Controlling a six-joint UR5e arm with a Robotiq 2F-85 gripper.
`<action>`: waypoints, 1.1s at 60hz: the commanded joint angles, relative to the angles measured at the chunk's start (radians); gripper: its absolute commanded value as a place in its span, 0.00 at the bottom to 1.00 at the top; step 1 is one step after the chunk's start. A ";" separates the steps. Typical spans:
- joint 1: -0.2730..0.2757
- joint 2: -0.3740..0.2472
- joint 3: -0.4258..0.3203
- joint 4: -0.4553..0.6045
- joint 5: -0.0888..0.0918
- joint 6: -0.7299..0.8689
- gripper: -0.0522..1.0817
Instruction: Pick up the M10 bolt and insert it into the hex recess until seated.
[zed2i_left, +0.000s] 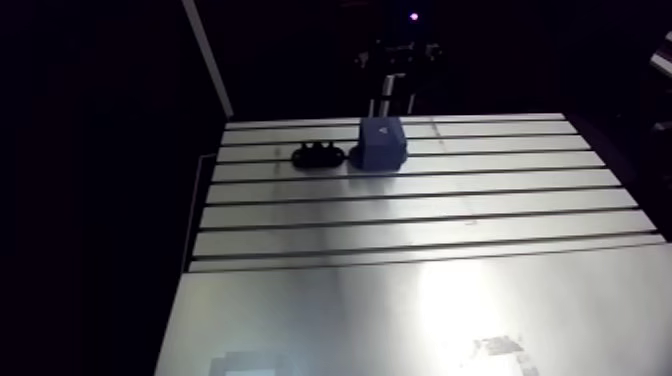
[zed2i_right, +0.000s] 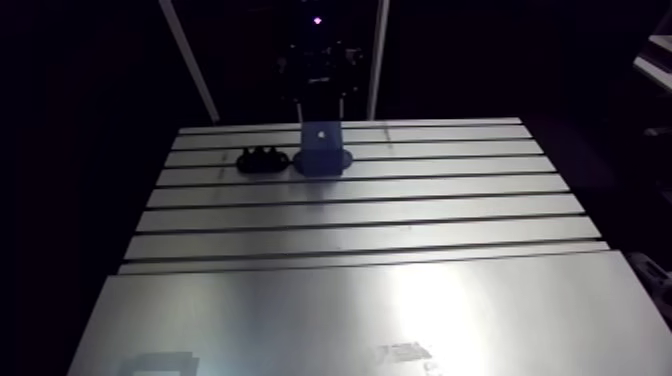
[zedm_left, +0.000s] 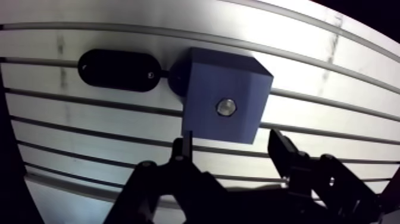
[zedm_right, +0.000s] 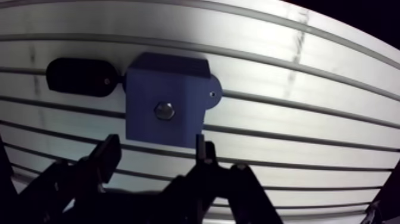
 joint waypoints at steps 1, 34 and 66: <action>0.000 -0.028 0.001 0.027 -0.011 0.021 0.05; 0.001 -0.238 -0.043 0.263 -0.002 0.072 0.05; 0.014 -0.208 -0.173 0.267 0.031 0.091 0.05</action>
